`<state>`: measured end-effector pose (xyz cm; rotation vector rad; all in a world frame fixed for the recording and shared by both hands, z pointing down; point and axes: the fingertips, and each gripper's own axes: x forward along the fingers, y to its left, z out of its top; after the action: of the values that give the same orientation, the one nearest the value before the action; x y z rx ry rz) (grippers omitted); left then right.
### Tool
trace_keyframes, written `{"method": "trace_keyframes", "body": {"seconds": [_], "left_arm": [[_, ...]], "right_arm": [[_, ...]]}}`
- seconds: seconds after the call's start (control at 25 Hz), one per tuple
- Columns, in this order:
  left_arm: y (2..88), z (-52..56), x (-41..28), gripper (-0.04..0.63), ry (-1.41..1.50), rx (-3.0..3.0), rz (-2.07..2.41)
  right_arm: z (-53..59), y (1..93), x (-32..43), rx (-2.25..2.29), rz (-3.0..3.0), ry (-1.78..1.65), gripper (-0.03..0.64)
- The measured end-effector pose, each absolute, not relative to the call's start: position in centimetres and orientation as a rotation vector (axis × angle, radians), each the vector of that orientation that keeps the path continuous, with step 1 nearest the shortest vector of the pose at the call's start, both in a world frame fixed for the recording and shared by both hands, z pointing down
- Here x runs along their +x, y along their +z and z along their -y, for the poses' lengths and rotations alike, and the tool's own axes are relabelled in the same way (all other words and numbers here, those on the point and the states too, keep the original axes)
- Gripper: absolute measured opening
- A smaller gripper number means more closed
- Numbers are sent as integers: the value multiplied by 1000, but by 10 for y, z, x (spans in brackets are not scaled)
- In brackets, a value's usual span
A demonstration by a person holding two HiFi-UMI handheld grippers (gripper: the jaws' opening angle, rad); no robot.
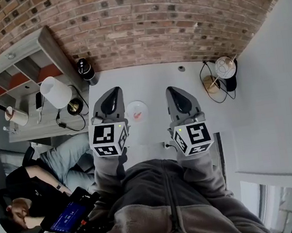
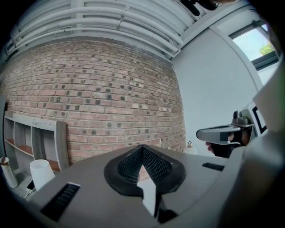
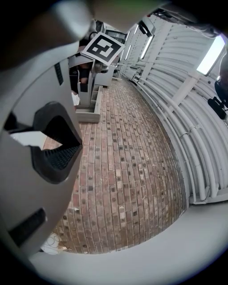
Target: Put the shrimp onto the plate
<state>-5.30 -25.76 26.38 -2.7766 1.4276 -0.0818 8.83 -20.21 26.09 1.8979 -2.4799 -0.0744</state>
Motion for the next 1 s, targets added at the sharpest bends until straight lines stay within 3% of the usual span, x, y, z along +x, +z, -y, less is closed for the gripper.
{"method": "trace_keyframes", "body": {"seconds": [1.0], "left_arm": [[275, 249, -51, 5, -110, -2779, -1459]], "right_arm": [[196, 271, 94, 1909, 2482, -51, 0]]}}
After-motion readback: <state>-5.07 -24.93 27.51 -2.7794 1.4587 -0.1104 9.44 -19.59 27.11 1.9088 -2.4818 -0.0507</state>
